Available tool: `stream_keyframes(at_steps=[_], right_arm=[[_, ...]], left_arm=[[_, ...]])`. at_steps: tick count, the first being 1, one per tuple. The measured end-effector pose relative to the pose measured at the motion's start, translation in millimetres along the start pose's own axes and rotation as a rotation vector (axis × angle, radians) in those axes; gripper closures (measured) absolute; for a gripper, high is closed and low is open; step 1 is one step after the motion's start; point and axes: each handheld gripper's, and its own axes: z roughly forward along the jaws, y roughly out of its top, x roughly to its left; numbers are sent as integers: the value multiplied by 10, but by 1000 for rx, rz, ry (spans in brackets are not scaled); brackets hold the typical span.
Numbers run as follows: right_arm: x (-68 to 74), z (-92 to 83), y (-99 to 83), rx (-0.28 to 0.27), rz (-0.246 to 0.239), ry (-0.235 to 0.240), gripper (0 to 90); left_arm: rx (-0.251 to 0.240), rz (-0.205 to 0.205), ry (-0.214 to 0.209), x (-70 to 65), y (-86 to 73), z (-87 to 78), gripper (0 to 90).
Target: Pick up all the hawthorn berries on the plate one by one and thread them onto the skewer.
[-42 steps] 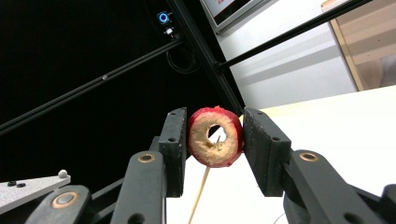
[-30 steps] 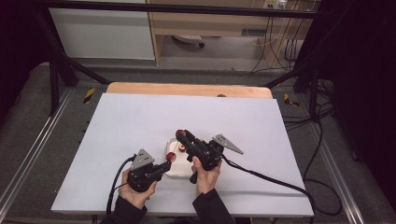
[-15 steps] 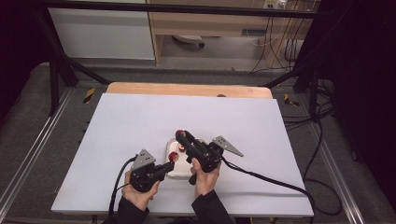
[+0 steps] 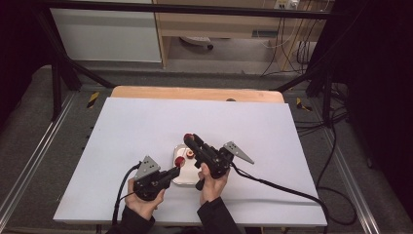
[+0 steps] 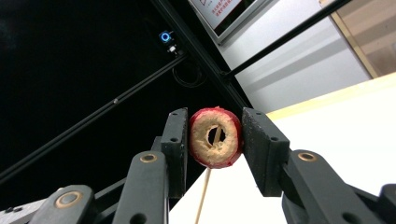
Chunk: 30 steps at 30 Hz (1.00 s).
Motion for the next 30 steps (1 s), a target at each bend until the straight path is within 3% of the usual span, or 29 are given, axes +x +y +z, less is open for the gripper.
stream_keyframes(at_steps=[3,5,9,14,16,18,22,27,30], right_arm=[[-46,-17,169,-96,26,-24,630],[-16,-33,310,-81,-35,-47,630],[-18,-63,339,-64,-82,-29,627],[-111,-83,299,-118,-44,-1,625],[-138,-91,261,-137,-26,2,625],[-166,-99,241,-150,-8,3,625],[-193,-128,233,-168,23,12,624],[-177,-135,220,-167,33,17,624],[-165,-145,228,-162,23,23,624]], left_arm=[[55,-6,-16,2,-123,99,891],[37,-13,-25,1,-95,110,890],[13,-39,-34,-40,-9,57,889],[17,-90,-35,-125,48,25,888],[-1,-96,3,-184,77,32,887],[-7,-109,13,-229,100,53,887],[-21,-182,-20,-307,71,141,887],[-37,-178,-31,-413,47,221,887],[-37,-190,-42,-390,43,223,886]])
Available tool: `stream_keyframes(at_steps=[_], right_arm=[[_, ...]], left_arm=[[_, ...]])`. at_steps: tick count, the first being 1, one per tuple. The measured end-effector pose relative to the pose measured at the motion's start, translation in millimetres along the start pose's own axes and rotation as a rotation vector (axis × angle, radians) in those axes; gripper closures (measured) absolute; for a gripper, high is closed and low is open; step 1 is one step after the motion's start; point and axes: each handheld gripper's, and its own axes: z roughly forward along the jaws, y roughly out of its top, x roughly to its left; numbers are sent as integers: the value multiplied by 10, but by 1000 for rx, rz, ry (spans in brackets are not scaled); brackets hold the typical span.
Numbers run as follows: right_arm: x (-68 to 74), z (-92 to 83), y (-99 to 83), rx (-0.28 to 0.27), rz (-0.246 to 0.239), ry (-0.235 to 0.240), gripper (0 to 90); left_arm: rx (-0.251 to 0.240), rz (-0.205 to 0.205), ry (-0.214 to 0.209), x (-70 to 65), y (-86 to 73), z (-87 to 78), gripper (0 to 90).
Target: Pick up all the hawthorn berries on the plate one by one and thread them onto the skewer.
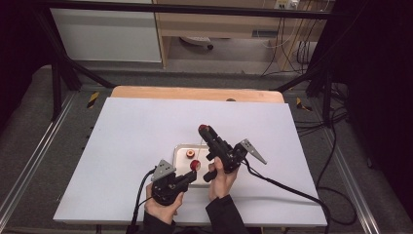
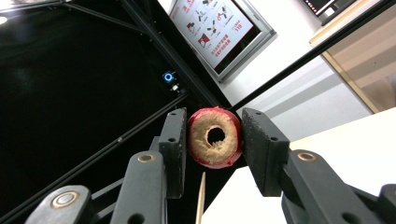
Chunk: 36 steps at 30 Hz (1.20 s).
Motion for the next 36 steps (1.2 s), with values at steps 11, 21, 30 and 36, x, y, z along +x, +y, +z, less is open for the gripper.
stream_keyframes(at_steps=[11,21,30,36], right_arm=[[6,-5,0,12,-14,2,624],[4,-4,-6,19,-12,6,624],[13,-11,-6,25,-11,10,624],[12,-17,-32,49,-17,9,624]], left_arm=[[-12,-17,-17,48,14,-22,886],[-4,-22,-19,50,3,-8,887],[-9,-23,-23,61,9,-7,887],[-11,-37,-22,58,34,-2,887]])
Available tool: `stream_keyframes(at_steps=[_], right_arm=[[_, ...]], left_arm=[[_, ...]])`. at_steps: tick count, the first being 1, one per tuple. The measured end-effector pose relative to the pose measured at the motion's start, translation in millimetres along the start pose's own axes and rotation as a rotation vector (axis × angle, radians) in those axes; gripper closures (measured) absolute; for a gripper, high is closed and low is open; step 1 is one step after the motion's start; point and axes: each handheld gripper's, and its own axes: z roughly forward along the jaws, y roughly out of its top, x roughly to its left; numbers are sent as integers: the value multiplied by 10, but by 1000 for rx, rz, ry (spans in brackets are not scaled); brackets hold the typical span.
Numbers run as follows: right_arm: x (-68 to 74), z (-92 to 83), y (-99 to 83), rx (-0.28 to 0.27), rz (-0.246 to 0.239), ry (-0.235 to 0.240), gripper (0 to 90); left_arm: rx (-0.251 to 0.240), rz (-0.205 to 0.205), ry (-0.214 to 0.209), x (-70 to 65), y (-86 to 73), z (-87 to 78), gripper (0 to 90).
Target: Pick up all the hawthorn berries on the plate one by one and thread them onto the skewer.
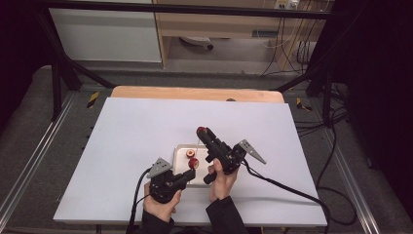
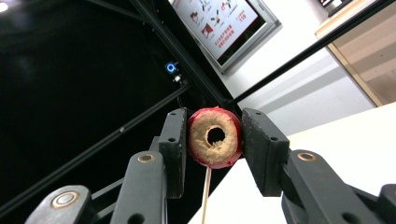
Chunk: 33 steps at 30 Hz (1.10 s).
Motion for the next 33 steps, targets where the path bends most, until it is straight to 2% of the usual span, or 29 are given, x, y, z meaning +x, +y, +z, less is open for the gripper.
stream_keyframes(at_steps=[3,10,13,14,15,17,21,22,23,24,25,26,27,29,31,33], right_arm=[[8,-10,-15,10,-22,-4,624],[45,-39,-2,51,-43,-1,625],[56,-56,-24,58,-66,-12,626],[60,-62,-23,67,-70,-10,627],[64,-62,-36,90,-67,-5,627],[67,-82,-63,76,-63,-10,628],[85,-94,-70,97,-69,-23,630],[87,-98,-77,107,-73,-25,631],[86,-97,-85,147,-69,-23,631],[81,-101,-135,174,-59,-7,631],[87,-122,-194,169,-48,1,631],[108,-142,-202,159,-66,-12,631],[114,-139,-187,169,-80,-18,630],[98,-127,-185,177,-77,-21,628],[93,-120,-174,179,-80,-23,622],[94,-120,-141,190,-89,-27,592]], left_arm=[[5,-5,9,1,7,3,887],[-18,-19,6,-9,12,-2,887],[-23,-28,-6,-11,3,7,887],[-43,-33,-8,4,16,-6,887],[-40,-38,-9,9,37,-15,887],[-29,-15,3,6,42,-5,887],[-13,-13,-10,15,33,40,888],[-48,-15,-12,11,29,38,888],[-67,-17,0,16,64,14,888],[-59,-20,9,31,113,5,888],[-33,-5,4,59,141,24,888],[-28,5,1,82,145,38,888],[-24,11,7,85,149,45,888],[-19,30,15,84,153,55,888],[-18,26,7,100,165,59,887],[-13,52,5,112,186,47,887]])
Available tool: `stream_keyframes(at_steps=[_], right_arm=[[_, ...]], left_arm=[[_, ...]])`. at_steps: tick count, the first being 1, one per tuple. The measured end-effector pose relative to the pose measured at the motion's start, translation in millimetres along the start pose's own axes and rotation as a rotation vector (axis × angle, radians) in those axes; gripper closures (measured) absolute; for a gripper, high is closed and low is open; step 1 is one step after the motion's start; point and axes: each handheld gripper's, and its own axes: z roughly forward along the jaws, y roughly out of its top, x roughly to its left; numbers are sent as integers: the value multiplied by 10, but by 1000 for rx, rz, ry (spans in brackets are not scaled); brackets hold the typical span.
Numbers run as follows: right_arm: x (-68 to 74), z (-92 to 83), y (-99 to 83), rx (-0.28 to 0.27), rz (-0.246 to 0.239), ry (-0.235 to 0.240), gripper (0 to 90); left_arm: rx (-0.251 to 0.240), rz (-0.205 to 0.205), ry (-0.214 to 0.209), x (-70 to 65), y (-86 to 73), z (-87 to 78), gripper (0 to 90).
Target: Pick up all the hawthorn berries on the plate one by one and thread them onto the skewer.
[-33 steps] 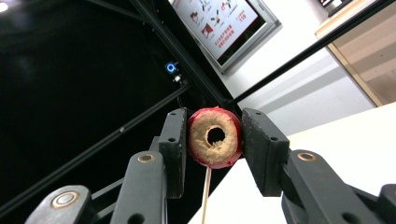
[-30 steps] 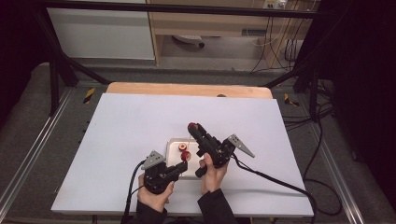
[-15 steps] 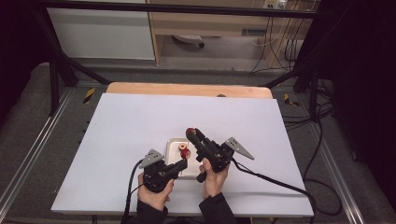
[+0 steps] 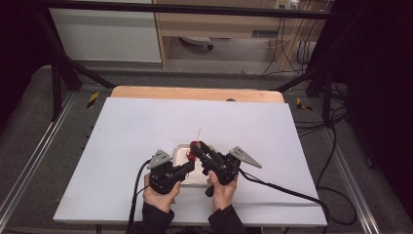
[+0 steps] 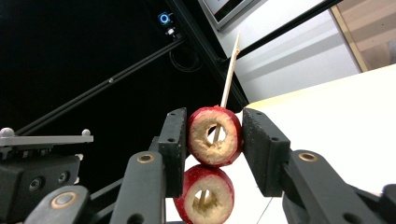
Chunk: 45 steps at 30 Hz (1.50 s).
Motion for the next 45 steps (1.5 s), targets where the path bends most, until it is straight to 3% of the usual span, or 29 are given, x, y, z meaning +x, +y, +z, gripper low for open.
stream_keyframes(at_steps=[2,4,8,15,19,22,29,38,41,45], right_arm=[[0,-11,70,8,-18,-20,477],[-5,-28,163,23,-43,-18,442],[-60,-72,326,99,-118,-79,278],[-221,-44,410,324,-221,-142,130],[-296,-22,414,456,-272,-161,112],[-322,17,435,551,-295,-179,112],[-277,316,472,787,-393,-195,132],[-249,765,440,998,-432,-203,134],[-250,916,420,1043,-443,-222,141],[-269,1104,388,1085,-459,-214,200]], left_arm=[[8,10,-5,25,24,-16,887],[15,29,-2,66,53,-40,886],[44,98,38,157,98,-123,886],[99,170,90,363,97,-312,884],[141,205,113,505,21,-430,884],[155,200,116,605,-48,-517,884],[201,230,130,678,-121,-577,884],[197,227,137,760,-133,-640,884],[198,223,140,782,-132,-654,884],[198,214,145,813,-135,-662,884]])
